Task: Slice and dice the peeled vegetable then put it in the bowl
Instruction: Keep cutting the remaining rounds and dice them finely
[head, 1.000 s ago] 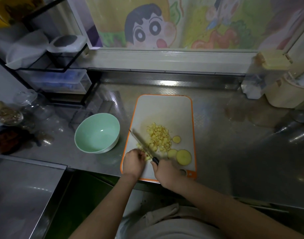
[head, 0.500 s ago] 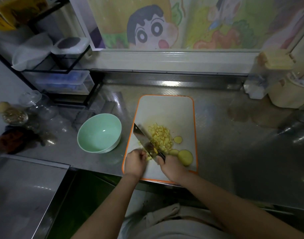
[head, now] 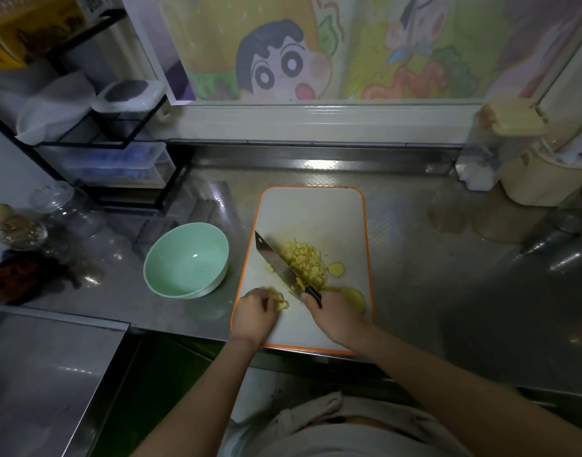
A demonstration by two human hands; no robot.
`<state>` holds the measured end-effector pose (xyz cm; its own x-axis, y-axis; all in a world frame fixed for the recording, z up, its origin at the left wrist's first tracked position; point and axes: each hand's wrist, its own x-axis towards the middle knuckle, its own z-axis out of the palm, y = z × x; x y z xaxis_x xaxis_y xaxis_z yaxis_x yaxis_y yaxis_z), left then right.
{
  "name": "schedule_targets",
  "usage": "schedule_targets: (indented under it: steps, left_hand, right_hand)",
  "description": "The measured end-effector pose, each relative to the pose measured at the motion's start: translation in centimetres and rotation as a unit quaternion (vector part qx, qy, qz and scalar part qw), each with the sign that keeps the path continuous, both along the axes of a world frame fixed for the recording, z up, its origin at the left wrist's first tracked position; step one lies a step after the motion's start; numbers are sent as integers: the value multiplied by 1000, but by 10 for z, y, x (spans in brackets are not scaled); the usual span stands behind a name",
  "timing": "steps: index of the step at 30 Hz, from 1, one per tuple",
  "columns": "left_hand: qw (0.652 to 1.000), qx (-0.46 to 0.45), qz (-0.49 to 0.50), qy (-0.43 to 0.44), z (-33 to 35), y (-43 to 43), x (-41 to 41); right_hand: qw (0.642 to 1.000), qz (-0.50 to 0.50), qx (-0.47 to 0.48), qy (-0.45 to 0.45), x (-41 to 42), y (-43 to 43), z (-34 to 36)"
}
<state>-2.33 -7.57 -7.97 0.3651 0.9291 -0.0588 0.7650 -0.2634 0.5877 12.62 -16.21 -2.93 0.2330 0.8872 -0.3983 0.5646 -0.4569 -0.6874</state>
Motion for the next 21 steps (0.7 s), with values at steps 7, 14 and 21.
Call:
schedule_targets:
  steps: [7,14,21]
  left_hand:
    - [996,-47,-68,-43,-2,-4,-12]
    - [1000,1,-24,-19,-5,-11,-5]
    - [1000,14,2,-16,-6,-12,-6]
  right_hand:
    - [1000,10,12,9,0,-8,9]
    - [1000,19,-23,6,-9,-15,12]
    - [998,30,-42,-28,-16,-15,11]
